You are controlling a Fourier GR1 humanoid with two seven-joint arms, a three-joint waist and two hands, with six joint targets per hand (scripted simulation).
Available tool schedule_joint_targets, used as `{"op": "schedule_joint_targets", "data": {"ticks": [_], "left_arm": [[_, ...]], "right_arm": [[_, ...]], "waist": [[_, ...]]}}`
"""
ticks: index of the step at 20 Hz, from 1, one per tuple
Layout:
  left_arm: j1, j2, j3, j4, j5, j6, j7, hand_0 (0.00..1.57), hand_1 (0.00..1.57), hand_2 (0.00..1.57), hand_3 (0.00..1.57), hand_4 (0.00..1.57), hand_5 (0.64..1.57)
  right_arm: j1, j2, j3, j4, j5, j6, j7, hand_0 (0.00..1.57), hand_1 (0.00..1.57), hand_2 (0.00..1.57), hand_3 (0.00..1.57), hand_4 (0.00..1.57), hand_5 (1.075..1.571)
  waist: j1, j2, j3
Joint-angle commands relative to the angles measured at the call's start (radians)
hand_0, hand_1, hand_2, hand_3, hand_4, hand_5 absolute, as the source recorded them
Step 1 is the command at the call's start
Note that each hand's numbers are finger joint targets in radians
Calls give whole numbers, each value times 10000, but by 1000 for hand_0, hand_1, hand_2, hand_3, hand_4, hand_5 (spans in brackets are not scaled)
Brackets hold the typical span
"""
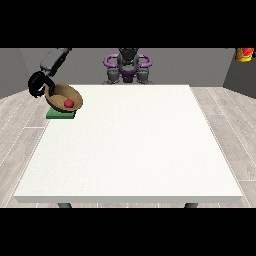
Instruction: Pick the cup and pour the ball into the bowl, then pick the bowl and place it on the pad
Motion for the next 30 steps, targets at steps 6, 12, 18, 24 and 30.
{"op": "schedule_joint_targets", "data": {"ticks": [6,12,18,24,30], "left_arm": [[398,-90,-195,44,-233,321,-367,0,0,0,0,1199,1558],[-537,836,33,-54,580,-79,671,0,0,0,0,1192,1563],[16,933,277,644,442,-352,-501,0,0,0,0,1192,1562],[-61,648,-69,507,198,-72,-916,0,0,0,0,1191,1565],[18,907,-23,800,184,-226,-1036,0,0,0,0,1194,1569]], "right_arm": [[-339,113,-531,606,-612,223,238,1571,1571,1571,600,992,1571],[-868,-1008,-867,1325,-352,-393,365,1571,1571,1571,1087,0,1550],[-953,-763,-1245,1344,-720,-665,-253,1465,1465,1389,796,0,1539],[-1368,239,-1044,1305,-652,-1538,-757,1434,1434,1376,670,0,1534],[-1226,-182,-123,1403,162,-957,-303,194,194,412,787,0,1454]], "waist": [[-119,-241,19],[107,256,26],[96,741,20],[156,889,21],[274,818,11]]}}
